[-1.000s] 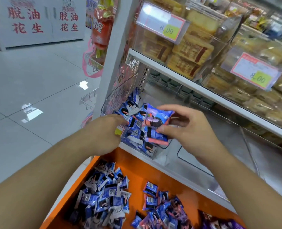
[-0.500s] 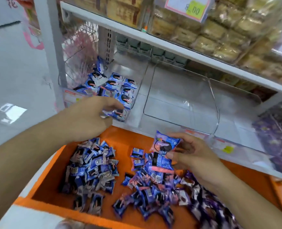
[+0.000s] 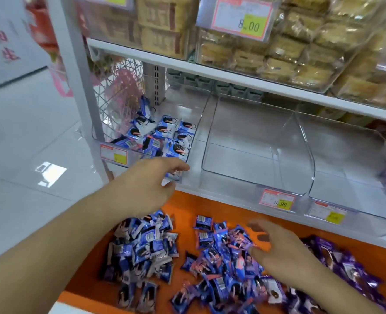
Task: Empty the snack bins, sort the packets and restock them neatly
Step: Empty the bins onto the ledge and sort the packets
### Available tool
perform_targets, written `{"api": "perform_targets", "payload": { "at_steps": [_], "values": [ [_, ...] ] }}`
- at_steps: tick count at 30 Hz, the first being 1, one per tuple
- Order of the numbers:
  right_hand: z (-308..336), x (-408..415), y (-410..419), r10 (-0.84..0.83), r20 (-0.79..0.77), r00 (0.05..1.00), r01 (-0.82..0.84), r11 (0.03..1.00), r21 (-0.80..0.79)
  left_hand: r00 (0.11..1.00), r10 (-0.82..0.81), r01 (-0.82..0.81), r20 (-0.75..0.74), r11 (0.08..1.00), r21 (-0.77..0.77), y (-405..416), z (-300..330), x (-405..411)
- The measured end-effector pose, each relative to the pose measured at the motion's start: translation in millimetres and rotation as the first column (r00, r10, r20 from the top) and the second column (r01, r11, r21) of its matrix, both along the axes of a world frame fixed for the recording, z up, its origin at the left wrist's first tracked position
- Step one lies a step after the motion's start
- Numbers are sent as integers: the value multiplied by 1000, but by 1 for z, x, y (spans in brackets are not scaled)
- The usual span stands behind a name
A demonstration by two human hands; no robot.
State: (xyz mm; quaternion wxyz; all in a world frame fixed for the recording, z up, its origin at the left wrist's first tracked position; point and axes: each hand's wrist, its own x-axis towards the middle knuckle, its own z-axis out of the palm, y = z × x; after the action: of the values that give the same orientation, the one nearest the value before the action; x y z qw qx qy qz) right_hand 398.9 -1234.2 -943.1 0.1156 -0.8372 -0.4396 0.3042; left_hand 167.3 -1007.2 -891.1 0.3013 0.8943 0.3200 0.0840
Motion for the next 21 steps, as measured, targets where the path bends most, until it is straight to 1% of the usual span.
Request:
{"api": "perform_targets", "payload": {
  "at_steps": [2,6,8,10,13,15,18,19,21],
  "values": [
    [3,-2,5,-36,-32,999,37,999,39,998,59,-61,28,996,59,20,1,-12],
    [10,-15,19,-90,-137,987,103,990,94,986,162,-165,32,981,107,65,-10,-46],
    [15,-27,29,-115,-181,977,140,982,129,985,173,-174,19,979,103,79,-20,-60],
    [24,-38,41,-105,-203,974,139,977,161,988,152,-154,33,981,115,87,-28,-66],
    [53,-56,71,14,-182,983,36,962,270,987,144,-153,68,977,145,90,-35,-67],
    [77,-67,105,122,-128,984,-66,925,373,987,139,-151,83,976,156,92,-38,-67],
    [106,-81,174,219,-38,975,-172,854,490,984,143,-159,103,975,158,94,-39,-67],
    [111,-85,200,245,-10,969,-206,837,506,983,145,-161,111,975,155,94,-39,-66],
    [110,-88,254,279,21,960,-256,845,470,983,146,-162,112,975,150,94,-38,-66]
  ]
}}
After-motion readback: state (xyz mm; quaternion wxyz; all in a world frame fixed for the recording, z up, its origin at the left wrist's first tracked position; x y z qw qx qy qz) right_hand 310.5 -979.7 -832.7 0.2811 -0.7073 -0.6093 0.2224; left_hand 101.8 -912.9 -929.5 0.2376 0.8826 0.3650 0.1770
